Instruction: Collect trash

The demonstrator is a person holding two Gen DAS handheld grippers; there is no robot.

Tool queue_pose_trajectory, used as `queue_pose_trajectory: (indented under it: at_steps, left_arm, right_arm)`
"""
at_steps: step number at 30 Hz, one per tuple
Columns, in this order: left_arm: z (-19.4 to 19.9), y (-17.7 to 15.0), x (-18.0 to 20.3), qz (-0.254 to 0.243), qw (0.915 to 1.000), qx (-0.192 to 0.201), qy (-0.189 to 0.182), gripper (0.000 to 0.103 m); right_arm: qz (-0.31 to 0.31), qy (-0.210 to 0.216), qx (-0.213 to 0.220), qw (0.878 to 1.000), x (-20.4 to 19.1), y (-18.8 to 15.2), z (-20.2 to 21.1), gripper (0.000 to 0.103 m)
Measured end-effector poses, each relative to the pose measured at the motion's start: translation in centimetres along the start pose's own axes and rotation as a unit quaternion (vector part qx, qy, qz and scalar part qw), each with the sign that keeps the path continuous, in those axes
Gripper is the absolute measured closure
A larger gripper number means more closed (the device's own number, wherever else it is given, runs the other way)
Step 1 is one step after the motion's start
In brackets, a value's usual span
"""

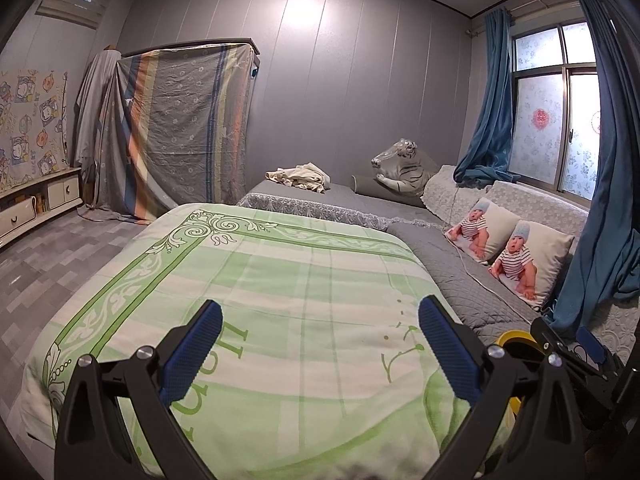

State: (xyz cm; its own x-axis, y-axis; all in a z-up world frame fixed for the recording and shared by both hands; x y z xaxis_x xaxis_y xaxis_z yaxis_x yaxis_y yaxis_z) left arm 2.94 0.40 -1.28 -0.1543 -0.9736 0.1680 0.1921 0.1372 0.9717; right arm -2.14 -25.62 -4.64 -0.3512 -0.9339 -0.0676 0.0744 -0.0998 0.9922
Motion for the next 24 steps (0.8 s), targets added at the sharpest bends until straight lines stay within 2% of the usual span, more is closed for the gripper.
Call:
queue_pose_trajectory:
  at_steps: [24]
  left_arm:
    - [0.02, 0.05, 0.49, 0.002, 0.9999, -0.006, -0.01, 0.008]
  right_arm:
    - [-0.001, -0.001, -0.011, 1.0, 0.09, -0.44, -0.71, 0.008]
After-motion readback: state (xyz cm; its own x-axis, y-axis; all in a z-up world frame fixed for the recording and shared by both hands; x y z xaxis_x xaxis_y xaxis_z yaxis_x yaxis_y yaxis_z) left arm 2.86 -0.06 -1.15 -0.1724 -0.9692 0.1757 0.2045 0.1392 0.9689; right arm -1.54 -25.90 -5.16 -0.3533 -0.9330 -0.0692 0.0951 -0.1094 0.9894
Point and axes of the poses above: each gripper's, at about its wrist camera, not at the fingertips, and z roughly against the way its jaws point, x to its right, y to its top, the point moved 4 cm from there along -z, roughly the way its jaws point, and after that the axes turned 11 degrees about x, right-handed, at the moved point
